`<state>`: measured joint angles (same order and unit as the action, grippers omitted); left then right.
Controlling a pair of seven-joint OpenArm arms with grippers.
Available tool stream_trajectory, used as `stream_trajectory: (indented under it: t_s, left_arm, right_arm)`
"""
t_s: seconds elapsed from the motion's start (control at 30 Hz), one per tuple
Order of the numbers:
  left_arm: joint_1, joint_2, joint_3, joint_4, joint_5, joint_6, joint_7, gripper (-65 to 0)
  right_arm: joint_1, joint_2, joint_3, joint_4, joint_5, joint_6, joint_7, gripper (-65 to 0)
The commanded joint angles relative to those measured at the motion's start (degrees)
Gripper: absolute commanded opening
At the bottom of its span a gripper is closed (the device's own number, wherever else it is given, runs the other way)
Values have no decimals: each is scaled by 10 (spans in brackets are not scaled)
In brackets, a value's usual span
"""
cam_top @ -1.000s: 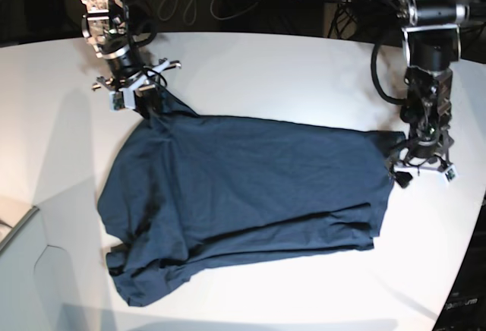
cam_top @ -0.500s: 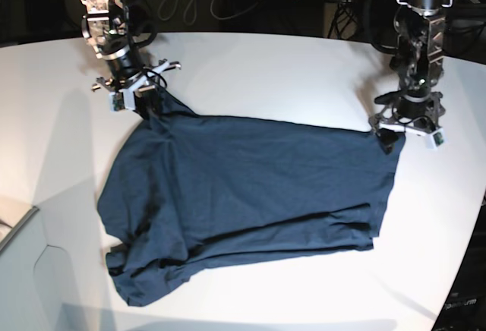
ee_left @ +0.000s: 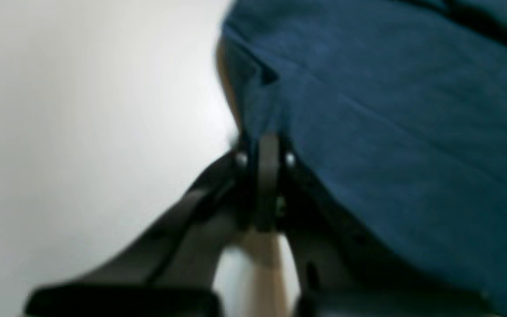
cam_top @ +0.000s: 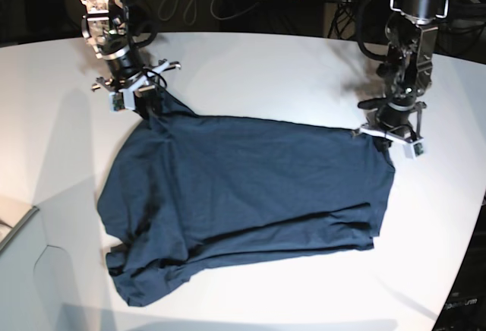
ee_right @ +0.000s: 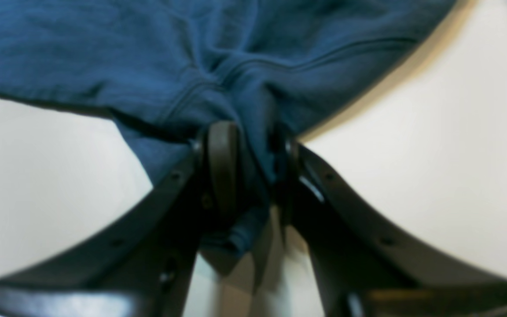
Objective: Layout the t-shirt on the table in an organized manner, then fold the t-shirt properly
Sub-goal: 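Drag the held shirt edge with both grippers to straighten the body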
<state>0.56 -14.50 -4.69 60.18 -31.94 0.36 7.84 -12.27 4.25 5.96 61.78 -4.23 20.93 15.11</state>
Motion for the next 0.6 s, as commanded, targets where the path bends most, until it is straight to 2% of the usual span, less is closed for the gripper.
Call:
stream_trajectory:
  t_s: [0.0, 0.03, 0.13, 0.3, 0.37, 0.43, 0.57]
  left_arm:
    - [1, -7, -1, 29, 0, -2, -13, -642]
    - [8, -8, -2, 47, 0, -2, -13, -629]
    - [30, -8, -15, 123, 0, -2, -13, -650]
    - [56, -6, -56, 235, 0, -1, -13, -649]
    - [62, -6, -66, 270, 0, -1, -13, -649]
    - [68, -6, -83, 301, 0, -1, -10, -649]
    - [63, -5, -126, 355, -9, -1, 54, -649]
  right_arm:
    - [-7, 2, 2, -3, -19, -14, -63, -502]
    - [-8, 2, 2, 4, -19, -14, -63, -502]
    - [-11, 1, 2, 42, -18, -14, -63, -471]
    - [-41, -17, 2, 133, -19, -14, -62, -315]
    - [-54, -23, 1, 162, -19, -14, -62, -277]
    - [-67, -34, 1, 185, -20, -14, -62, -263]
    - [-90, -43, 2, 222, -19, -14, -62, -262]
